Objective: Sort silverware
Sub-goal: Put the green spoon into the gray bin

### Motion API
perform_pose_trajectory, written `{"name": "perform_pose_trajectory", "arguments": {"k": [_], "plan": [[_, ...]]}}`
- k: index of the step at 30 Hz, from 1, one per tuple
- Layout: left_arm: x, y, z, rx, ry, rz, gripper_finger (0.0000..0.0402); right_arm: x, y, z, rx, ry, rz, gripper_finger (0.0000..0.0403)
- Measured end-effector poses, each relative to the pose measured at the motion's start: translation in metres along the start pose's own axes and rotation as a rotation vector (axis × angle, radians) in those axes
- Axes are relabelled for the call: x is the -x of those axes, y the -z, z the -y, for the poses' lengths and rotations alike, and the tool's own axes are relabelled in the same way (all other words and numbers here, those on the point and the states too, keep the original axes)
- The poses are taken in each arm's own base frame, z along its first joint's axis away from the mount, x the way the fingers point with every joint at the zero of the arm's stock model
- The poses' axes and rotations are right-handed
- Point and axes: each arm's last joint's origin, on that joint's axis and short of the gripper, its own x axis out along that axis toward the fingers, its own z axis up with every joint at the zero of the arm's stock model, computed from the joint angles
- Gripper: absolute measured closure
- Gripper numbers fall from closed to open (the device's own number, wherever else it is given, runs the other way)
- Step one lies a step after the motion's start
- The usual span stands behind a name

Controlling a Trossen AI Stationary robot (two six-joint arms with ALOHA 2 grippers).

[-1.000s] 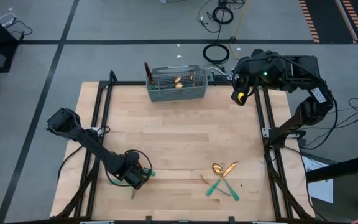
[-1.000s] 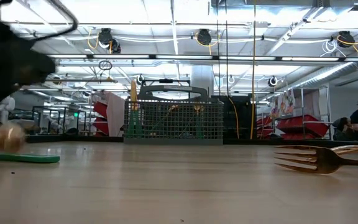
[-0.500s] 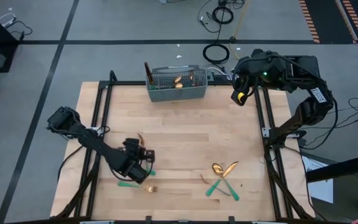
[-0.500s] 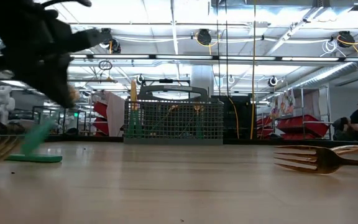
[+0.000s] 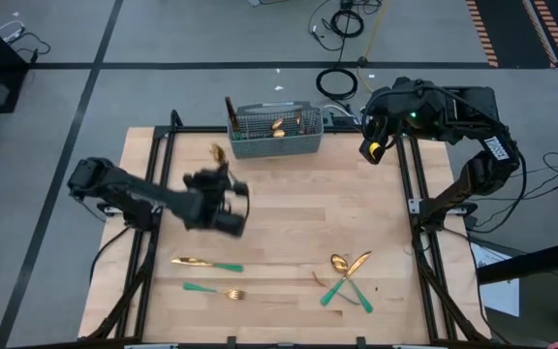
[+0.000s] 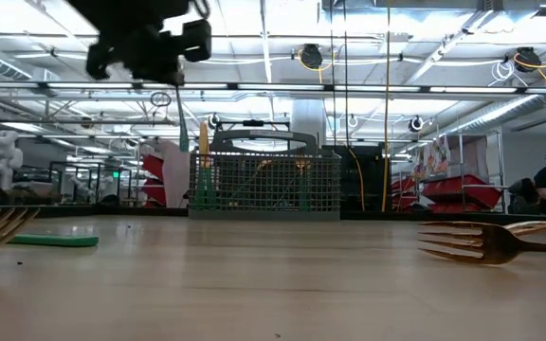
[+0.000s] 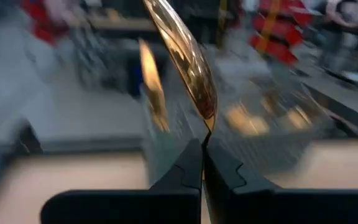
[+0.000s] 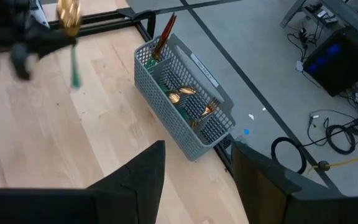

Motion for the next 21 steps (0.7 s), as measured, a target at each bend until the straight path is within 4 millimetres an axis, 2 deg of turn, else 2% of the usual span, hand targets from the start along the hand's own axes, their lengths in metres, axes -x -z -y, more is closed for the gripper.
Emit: {"name": "perform_pose_trajectory", "arguments": {"k": [4,8,10,12,14,16,21], "plan": [[-0.031,-0.033,0.006,-0.074,-0.113,0.087,0.0398,0.000,0.000,0.000,-0.013,0.000,0.000,0.0229],[-0.057,-0.059,0.019,-0.144,-0.163,0.084,0.0398,0.000,0.000,0.000,-0.021,0.000,-0.001,0.0229],[-0.072,-0.071,0.028,-0.177,-0.111,0.050,0.0398,0.000,0.000,0.000,-0.020,0.000,0.000,0.0229],[-0.087,-0.083,0.040,-0.234,0.036,0.037,0.0398,0.000,0.000,0.000,-0.020,0.000,0.000,0.0229],[-0.100,-0.093,0.050,-0.306,0.184,0.093,0.0398,0.000,0.000,0.000,-0.019,0.000,0.000,0.0229],[-0.111,-0.097,0.055,-0.337,0.219,0.158,0.0398,0.000,0.000,0.000,-0.021,0.000,-0.001,0.0229],[-0.143,-0.100,0.043,-0.389,0.287,0.146,0.0398,0.001,0.000,-0.002,-0.020,-0.007,0.001,0.0229]]}}
